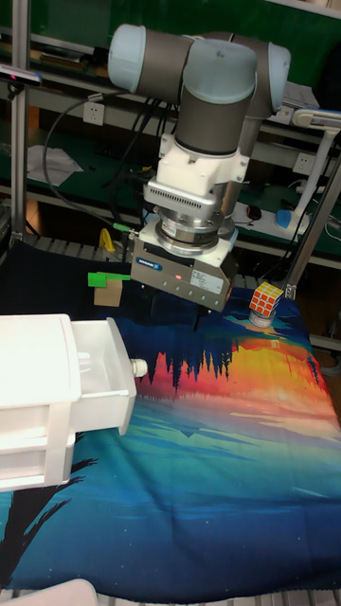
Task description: Use the gripper to push and close the drawer
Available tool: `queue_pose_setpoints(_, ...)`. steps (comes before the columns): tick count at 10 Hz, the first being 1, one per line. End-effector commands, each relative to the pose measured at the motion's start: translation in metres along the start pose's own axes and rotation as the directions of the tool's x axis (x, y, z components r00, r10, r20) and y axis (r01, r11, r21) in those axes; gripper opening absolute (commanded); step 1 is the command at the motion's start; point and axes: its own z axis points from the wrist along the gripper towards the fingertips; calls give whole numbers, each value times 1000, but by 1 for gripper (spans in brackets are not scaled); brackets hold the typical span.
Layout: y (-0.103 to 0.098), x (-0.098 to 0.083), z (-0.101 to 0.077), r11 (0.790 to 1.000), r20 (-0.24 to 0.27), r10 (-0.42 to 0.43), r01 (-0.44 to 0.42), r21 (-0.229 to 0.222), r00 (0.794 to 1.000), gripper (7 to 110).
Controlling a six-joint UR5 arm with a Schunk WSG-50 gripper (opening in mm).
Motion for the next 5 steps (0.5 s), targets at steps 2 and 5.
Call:
queue_pose_setpoints(2, 16, -5, -4, 979, -7, 191, -191, -71, 982, 7)
queue_pose_setpoints(5, 10, -1, -4, 966, -25, 252, -253, -52, 967, 7)
